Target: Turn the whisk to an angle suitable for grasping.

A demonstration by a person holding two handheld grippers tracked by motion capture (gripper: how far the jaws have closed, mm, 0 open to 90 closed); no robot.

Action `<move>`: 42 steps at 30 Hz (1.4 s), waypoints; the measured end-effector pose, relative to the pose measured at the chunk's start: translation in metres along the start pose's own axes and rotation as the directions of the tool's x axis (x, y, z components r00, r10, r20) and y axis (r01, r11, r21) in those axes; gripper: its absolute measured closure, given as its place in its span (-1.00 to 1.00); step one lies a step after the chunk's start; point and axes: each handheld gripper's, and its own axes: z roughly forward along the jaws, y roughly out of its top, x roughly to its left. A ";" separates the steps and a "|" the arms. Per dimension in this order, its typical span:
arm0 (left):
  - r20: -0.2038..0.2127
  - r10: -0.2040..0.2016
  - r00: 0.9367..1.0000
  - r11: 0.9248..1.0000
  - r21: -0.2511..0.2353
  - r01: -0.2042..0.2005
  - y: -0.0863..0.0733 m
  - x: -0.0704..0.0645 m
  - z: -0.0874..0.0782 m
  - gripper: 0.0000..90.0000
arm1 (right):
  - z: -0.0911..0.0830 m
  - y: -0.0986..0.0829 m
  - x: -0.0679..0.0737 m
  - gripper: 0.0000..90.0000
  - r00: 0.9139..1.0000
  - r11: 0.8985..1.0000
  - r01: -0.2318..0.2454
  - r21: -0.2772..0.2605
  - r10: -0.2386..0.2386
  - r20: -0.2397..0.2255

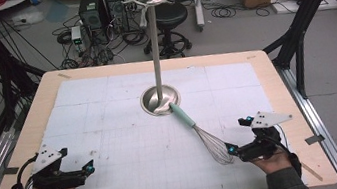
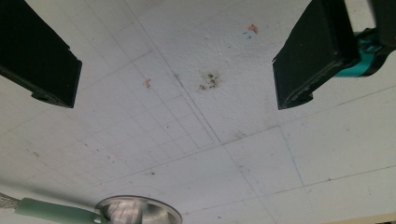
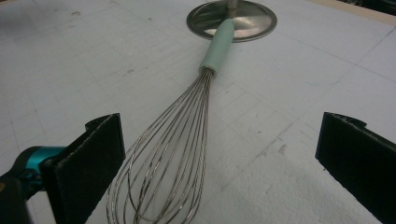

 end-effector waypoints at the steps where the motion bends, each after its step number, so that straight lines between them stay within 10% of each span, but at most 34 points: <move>1: 0.000 0.003 1.000 1.000 0.002 -0.003 0.000 0.001 0.000 -0.96 | 0.001 0.002 0.000 -0.99 1.000 1.000 0.001 0.008 -0.001 -0.002; 15: 0.005 0.000 1.000 1.000 -0.002 0.000 0.000 0.001 0.001 -0.96 | 0.024 0.038 -0.014 -0.99 0.998 0.998 -0.039 0.045 0.040 -0.042; 42: 0.006 -0.005 1.000 1.000 -0.013 0.005 0.000 0.003 -0.001 -0.96 | 0.085 0.104 -0.024 -0.86 0.992 0.993 0.030 0.112 -0.016 -0.126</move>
